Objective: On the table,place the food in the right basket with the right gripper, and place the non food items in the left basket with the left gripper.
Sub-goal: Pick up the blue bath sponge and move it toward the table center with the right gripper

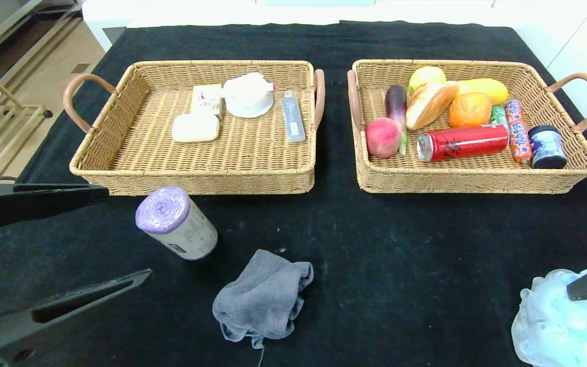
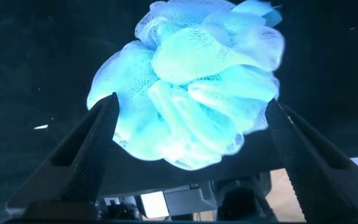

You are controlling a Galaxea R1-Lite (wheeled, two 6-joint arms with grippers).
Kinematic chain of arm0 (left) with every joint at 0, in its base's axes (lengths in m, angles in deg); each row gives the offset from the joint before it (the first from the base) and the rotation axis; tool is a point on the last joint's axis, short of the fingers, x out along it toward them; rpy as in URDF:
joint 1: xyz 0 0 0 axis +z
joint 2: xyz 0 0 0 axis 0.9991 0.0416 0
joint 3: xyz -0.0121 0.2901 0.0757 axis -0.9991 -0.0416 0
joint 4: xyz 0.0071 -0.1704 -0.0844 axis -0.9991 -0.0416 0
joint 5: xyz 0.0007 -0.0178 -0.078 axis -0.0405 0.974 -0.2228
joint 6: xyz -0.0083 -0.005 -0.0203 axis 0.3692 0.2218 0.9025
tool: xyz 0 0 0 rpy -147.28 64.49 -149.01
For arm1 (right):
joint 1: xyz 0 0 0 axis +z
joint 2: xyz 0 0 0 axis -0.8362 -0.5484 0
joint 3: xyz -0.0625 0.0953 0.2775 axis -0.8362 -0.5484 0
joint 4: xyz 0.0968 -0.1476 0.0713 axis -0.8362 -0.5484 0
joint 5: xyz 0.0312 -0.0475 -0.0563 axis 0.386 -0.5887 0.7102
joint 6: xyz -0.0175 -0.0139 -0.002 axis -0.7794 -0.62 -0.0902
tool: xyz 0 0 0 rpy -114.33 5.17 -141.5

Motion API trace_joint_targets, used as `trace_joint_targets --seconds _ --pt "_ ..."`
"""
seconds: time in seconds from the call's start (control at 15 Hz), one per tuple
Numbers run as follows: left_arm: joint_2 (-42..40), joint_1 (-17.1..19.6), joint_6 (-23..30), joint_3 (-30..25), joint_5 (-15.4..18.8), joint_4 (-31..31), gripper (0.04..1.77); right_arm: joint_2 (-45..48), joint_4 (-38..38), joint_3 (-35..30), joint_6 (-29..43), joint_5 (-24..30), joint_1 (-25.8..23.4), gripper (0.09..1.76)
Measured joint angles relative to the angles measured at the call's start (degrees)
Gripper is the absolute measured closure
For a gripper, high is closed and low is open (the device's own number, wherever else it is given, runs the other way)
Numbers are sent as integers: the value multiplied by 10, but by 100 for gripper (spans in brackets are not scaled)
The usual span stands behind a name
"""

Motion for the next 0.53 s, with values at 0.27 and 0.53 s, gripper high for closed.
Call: trace_joint_targets --seconds 0.27,0.53 --pt "0 0 0 -2 0 0 9 0 87 -89 4 15 -3 14" --pt "0 0 0 -2 0 1 9 -6 151 -157 4 26 -9 14"
